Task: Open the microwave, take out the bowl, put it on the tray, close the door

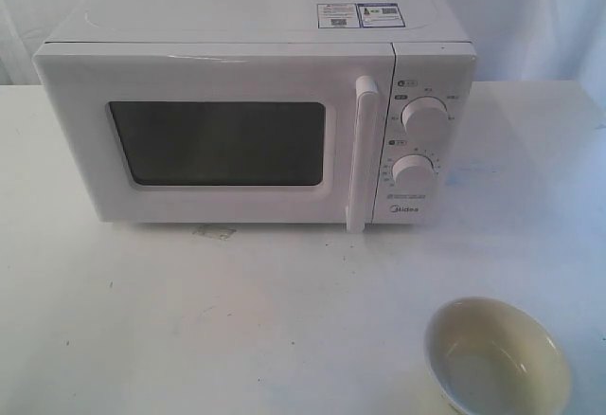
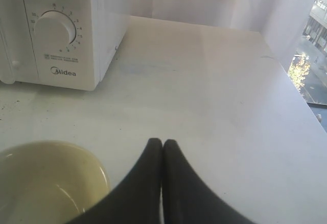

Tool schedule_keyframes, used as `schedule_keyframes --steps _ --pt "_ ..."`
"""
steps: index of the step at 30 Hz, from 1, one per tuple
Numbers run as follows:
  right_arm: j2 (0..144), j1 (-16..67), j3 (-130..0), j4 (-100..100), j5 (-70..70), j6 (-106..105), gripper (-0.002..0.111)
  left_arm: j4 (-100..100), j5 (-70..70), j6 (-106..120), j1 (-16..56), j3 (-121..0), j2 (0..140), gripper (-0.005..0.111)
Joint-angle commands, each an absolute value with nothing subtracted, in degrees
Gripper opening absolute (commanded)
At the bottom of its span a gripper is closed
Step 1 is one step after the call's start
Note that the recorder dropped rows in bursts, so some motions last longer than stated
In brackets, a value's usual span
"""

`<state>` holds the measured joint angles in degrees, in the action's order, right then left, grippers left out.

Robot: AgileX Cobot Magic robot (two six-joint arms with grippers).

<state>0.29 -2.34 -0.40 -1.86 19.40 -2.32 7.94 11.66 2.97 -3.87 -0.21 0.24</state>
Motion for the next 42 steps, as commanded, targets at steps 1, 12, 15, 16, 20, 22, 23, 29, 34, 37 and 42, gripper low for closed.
schedule_keyframes --steps 1,12,15,16,20,22,23,29,34,37,42 --pt "0.0 -2.8 0.0 -1.9 19.3 -2.4 0.0 8.1 12.0 2.6 -3.7 0.0 0.0 0.0" --pt "0.0 -2.8 0.0 -1.9 19.3 -2.4 0.0 8.1 12.0 2.6 -2.0 0.0 0.0 0.0" --pt "0.0 -2.8 0.0 -1.9 19.3 -2.4 0.0 8.1 12.0 2.6 -2.0 0.0 0.0 0.0" --pt "0.0 -2.8 0.0 -1.9 19.3 -2.4 0.0 8.1 12.0 2.6 -2.0 0.0 0.0 0.0" --pt "0.0 -2.8 0.0 -1.9 19.3 -2.4 0.0 8.1 12.0 2.8 -2.0 0.0 0.0 0.0" --pt "0.0 -2.8 0.0 -1.9 19.3 -2.4 0.0 8.1 12.0 2.8 -2.0 0.0 0.0 0.0" --pt "0.0 -2.8 0.0 -1.9 19.3 -2.4 0.0 8.1 12.0 2.8 -2.1 0.0 0.0 0.0" --pt "0.0 -2.8 0.0 -1.9 19.3 -2.4 0.0 8.1 12.0 2.8 -2.1 0.0 0.0 0.0" --pt "0.0 -2.8 0.0 -1.9 19.3 -2.4 0.0 8.1 12.0 2.8 -2.1 0.0 0.0 0.0" --pt "0.0 -2.8 0.0 -1.9 19.3 -2.4 0.0 8.1 12.0 2.8 -2.1 0.0 0.0 0.0" --pt "0.0 -2.8 0.0 -1.9 19.3 -2.4 0.0 8.1 12.0 2.8 -2.1 0.0 0.0 0.0"
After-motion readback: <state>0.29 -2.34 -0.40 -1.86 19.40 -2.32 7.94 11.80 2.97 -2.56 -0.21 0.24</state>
